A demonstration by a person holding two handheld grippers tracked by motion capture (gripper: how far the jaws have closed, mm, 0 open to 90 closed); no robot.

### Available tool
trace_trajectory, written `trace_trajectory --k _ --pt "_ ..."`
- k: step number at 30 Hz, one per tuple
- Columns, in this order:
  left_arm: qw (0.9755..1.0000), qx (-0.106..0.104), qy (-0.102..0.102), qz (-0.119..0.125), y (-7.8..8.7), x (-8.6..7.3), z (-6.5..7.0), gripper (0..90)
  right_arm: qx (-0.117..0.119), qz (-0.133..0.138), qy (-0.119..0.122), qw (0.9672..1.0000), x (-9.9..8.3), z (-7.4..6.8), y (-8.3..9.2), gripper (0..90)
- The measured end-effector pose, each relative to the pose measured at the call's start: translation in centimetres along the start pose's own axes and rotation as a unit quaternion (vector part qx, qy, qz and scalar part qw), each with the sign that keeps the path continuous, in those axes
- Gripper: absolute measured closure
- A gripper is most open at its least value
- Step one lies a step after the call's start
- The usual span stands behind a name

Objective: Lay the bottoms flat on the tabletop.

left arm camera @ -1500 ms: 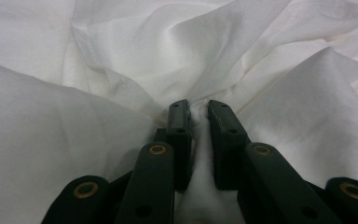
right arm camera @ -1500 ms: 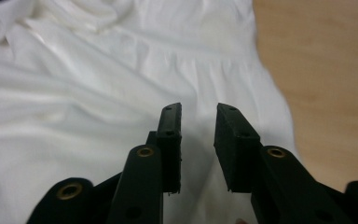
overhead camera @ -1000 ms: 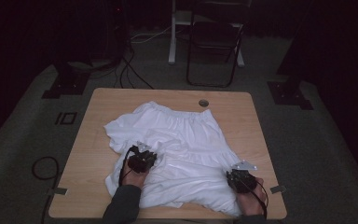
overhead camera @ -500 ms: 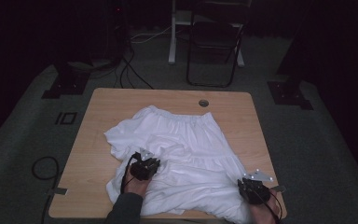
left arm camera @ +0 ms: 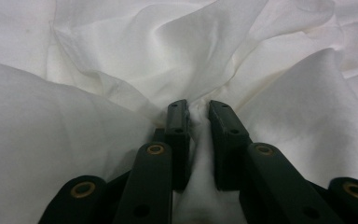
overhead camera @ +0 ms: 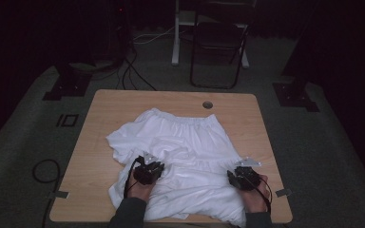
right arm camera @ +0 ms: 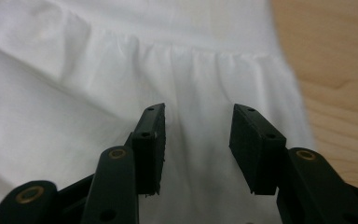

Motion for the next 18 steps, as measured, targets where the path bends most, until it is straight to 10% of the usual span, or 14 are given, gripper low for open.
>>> trace_trajectory --k 9,18 --pt "1.0000 -0.001 0.000 0.002 -0.2 0.1 0.1 78.6 0.001 -0.003 -0.017 0.9999 -0.3 0.8 -0.8 86.7" --pt "0.9999 -0.007 -0.008 0.004 -1.1 1.0 0.1 81.0 -0.037 -0.003 -0.009 0.9993 0.4 2.3 -1.7 88.2"
Point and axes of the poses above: each handheld gripper's, and its own axes: y roughly backward along the jaws, x roughly out of its top, z roughly to its right, the point moved 6 cm from there along -y, roughly forward along the jaws, and after that the axes turned 5 degrees about y, right-handed, at the moved point
